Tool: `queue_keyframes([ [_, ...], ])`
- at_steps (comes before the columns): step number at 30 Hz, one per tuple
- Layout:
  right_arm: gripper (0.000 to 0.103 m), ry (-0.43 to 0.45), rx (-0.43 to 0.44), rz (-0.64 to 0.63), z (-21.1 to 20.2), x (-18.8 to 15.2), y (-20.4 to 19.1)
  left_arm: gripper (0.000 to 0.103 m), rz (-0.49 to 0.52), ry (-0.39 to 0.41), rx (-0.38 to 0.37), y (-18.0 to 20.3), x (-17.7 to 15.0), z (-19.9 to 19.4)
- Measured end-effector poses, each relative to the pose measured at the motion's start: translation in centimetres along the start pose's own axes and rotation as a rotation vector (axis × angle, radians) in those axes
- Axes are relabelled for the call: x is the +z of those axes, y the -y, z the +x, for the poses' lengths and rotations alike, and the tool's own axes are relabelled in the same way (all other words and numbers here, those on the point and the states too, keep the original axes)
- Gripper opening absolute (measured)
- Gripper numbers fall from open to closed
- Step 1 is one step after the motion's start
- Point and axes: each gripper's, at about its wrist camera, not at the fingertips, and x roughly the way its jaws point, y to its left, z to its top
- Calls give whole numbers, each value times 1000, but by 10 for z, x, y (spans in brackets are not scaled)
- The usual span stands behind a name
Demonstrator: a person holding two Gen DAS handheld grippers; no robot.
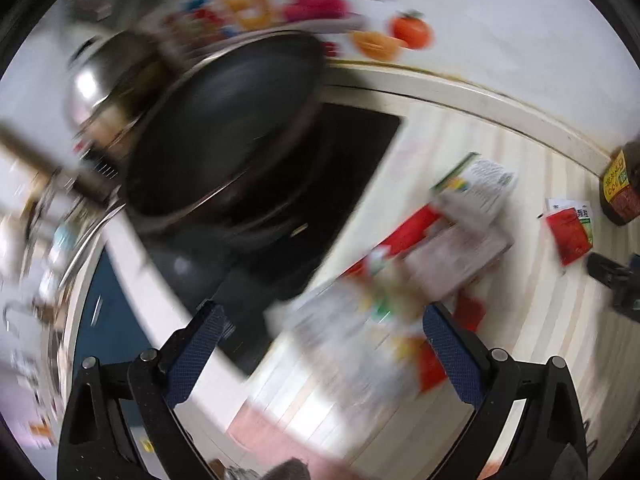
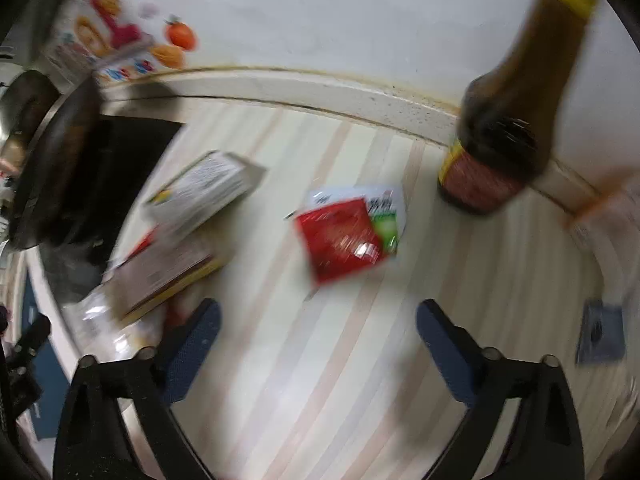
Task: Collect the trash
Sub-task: 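Grasp the white medicine box with the left tool while the right tool grasps the red sachet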
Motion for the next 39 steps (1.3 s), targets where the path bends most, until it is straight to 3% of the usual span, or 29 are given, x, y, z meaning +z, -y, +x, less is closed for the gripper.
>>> queue_keyframes([
  [5, 79, -62, -45, -61, 63, 27, 2, 102, 154, -27, -33, 55, 55, 38],
  [6, 72, -73, -61, -75, 72, 27, 1, 102, 178, -34, -39, 61, 61, 43],
  [7, 61, -42, -89, -104, 74, 27, -3, 102, 205, -42, -49, 69, 67, 48],
  [9, 59, -11, -91, -128, 73, 26, -6, 102, 248, -67, -72, 82, 79, 60],
  [13, 46, 14, -33, -50, 61, 18, 7, 101, 333, -127, -129, 107, 92, 78],
  [21, 33, 31, 25, 29, 44, -5, 36, 101, 400, -203, -243, 146, 106, 89],
  [28, 29, 54, 36, 58, 34, -8, 52, 100, 493, -222, -241, 171, 89, 85],
  [29, 29, 61, 31, 55, 30, -10, 52, 92, 504, -223, -243, 174, 86, 84],
  [30, 29, 63, 32, 55, 26, -13, 53, 70, 511, -220, -237, 177, 83, 83],
  [31, 28, 65, 34, 57, 24, -13, 54, 55, 510, -223, -237, 178, 81, 84],
  [32, 28, 69, 35, 59, 22, -16, 54, 25, 495, -240, -250, 178, 80, 85],
  [33, 28, 71, 36, 60, 20, -18, 55, 19, 472, -254, -269, 176, 79, 85],
  [39, 26, 88, 73, 94, 2, -30, 62, 19, 384, -215, -311, 160, 79, 67],
])
